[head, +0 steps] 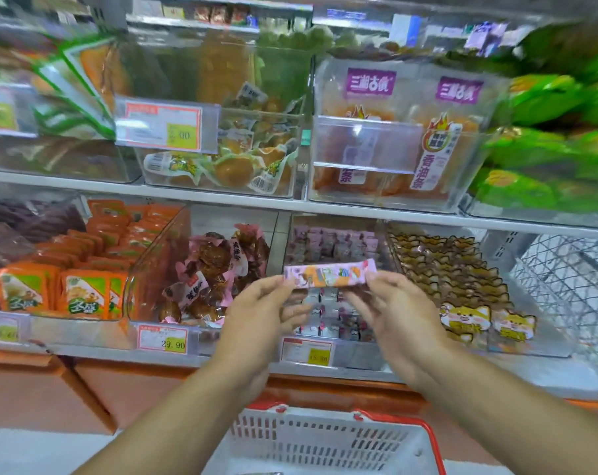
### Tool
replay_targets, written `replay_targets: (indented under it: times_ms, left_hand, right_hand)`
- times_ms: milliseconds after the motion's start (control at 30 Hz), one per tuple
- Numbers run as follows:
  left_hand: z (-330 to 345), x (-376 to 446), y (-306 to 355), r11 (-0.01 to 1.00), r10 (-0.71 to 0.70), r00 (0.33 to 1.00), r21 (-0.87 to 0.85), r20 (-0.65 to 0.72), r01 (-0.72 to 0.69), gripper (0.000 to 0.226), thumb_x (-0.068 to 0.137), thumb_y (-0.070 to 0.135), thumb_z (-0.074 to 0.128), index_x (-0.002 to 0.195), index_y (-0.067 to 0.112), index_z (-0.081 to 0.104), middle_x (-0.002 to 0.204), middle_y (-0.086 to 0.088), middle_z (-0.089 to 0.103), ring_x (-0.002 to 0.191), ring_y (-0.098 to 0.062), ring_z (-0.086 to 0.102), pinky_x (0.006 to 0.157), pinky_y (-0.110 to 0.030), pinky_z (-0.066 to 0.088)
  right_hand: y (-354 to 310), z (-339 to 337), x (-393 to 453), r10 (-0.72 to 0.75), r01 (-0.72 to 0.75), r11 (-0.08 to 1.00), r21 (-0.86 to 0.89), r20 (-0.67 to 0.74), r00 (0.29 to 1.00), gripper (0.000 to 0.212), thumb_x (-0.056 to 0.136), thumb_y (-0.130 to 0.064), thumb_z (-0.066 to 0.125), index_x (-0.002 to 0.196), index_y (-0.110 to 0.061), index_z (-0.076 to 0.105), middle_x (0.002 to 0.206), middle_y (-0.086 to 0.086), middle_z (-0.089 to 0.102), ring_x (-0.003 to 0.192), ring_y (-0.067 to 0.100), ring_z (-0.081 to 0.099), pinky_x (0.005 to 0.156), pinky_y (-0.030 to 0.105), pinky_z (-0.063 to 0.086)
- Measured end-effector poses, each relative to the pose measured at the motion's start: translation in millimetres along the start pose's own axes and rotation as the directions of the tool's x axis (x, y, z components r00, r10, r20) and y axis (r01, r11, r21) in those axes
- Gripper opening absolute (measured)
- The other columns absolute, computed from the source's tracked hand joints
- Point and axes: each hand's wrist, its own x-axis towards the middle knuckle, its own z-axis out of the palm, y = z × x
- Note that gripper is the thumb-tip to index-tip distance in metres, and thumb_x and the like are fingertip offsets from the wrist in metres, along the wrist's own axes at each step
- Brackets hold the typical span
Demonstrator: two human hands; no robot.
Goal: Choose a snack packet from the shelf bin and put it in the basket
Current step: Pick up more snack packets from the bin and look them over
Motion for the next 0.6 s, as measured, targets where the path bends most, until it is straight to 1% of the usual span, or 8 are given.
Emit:
replay_targets:
  times_ms: [67, 167, 267, 367, 433, 500, 533, 600]
  left_hand:
    - [-3, -7, -3, 0.996, -0.019, 1.0, -0.087, -0.005, 0.019, 0.022, 0.101, 0.018, 0.06, 0.118, 0.005, 0.065, 0.097, -0.017, 0.078, 0.082, -0.022, 0.078, 0.065, -0.024, 0.061]
    - [-14, -12, -12, 0.995, -0.049, 0.999, -0.084, 0.003, 0.049, 0.017, 0.099, 0.027, 0.063, 0.102, 0.011, 0.068, 0.08, -0.008, 0.077, 0.08, -0.02, 0.077, 0.065, -0.025, 0.061]
    - [-24, -11, -16, 1.0, -0.013, 1.0, -0.004, 0.021, 0.014, 0.022, 0.089, 0.038, 0.068, 0.091, 0.018, 0.076, 0.091, -0.008, 0.077, 0.092, -0.02, 0.076, 0.069, -0.024, 0.06]
    - [-26, -13, -17, 0.998, 0.02, 0.997, -0.055, 0.08, -0.015, 0.02, 0.074, 0.041, 0.075, 0.084, 0.025, 0.08, 0.091, -0.004, 0.075, 0.087, -0.014, 0.075, 0.07, -0.023, 0.06]
    - [-24, -11, -17, 0.996, 0.027, 0.993, -0.091, 0.113, -0.017, 0.015, 0.074, 0.037, 0.075, 0.077, 0.024, 0.08, 0.089, -0.005, 0.075, 0.087, -0.015, 0.075, 0.07, -0.025, 0.06]
    - [-23, -10, -19, 0.997, 0.046, 0.994, -0.063, 0.102, -0.04, 0.016, 0.077, 0.035, 0.072, 0.072, 0.022, 0.08, 0.087, -0.007, 0.076, 0.086, -0.016, 0.076, 0.071, -0.024, 0.06]
    - [-23, -8, -20, 0.997, 0.071, 0.995, -0.029, 0.076, -0.069, 0.017, 0.077, 0.034, 0.071, 0.074, 0.021, 0.081, 0.087, -0.008, 0.076, 0.085, -0.016, 0.076, 0.071, -0.023, 0.06]
    - [-21, -5, -23, 0.986, 0.146, 0.989, 0.079, 0.009, -0.146, 0.018, 0.077, 0.034, 0.07, 0.082, 0.022, 0.082, 0.087, -0.009, 0.078, 0.082, -0.016, 0.075, 0.07, -0.019, 0.059]
  right_hand:
    - [-1, -11, -15, 0.028, -0.027, 0.999, -0.017, 0.065, 0.997, 0.004, 0.1, -0.002, 0.058, 0.096, -0.004, 0.059, 0.096, 0.015, 0.075, 0.096, 0.028, 0.076, 0.078, 0.029, 0.062]
    - [2, -25, -24, 0.083, -0.069, 0.993, -0.093, 0.156, 0.984, 0.006, 0.095, -0.01, 0.065, 0.096, -0.008, 0.06, 0.098, 0.014, 0.075, 0.096, 0.032, 0.076, 0.073, 0.031, 0.062]
    - [7, -37, -25, 0.112, -0.072, 0.973, -0.217, 0.178, 0.978, 0.017, 0.084, -0.023, 0.073, 0.093, -0.013, 0.062, 0.095, 0.009, 0.076, 0.097, 0.032, 0.076, 0.073, 0.031, 0.061]
    - [11, -46, -25, 0.115, -0.076, 0.977, -0.2, 0.193, 0.974, 0.008, 0.09, -0.02, 0.07, 0.09, -0.016, 0.063, 0.09, -0.002, 0.076, 0.097, 0.033, 0.076, 0.073, 0.031, 0.059]
    - [11, -49, -24, 0.074, -0.031, 0.977, -0.211, 0.198, 0.977, 0.006, 0.094, -0.018, 0.066, 0.091, -0.015, 0.062, 0.083, -0.004, 0.076, 0.094, 0.032, 0.076, 0.071, 0.029, 0.061]
    - [10, -50, -20, -0.004, 0.049, 0.967, -0.252, 0.176, 0.984, 0.006, 0.096, -0.018, 0.065, 0.096, -0.013, 0.062, 0.078, 0.001, 0.076, 0.089, 0.03, 0.077, 0.071, 0.026, 0.061]
    - [9, -50, -18, -0.044, 0.088, 0.959, -0.271, 0.165, 0.985, 0.007, 0.097, -0.019, 0.064, 0.101, -0.013, 0.063, 0.079, 0.003, 0.077, 0.088, 0.029, 0.077, 0.072, 0.026, 0.061]
    - [10, -52, -14, -0.102, 0.155, 0.934, -0.323, 0.173, 0.98, 0.021, 0.098, -0.019, 0.062, 0.119, -0.022, 0.061, 0.086, 0.006, 0.079, 0.088, 0.025, 0.077, 0.078, 0.028, 0.062]
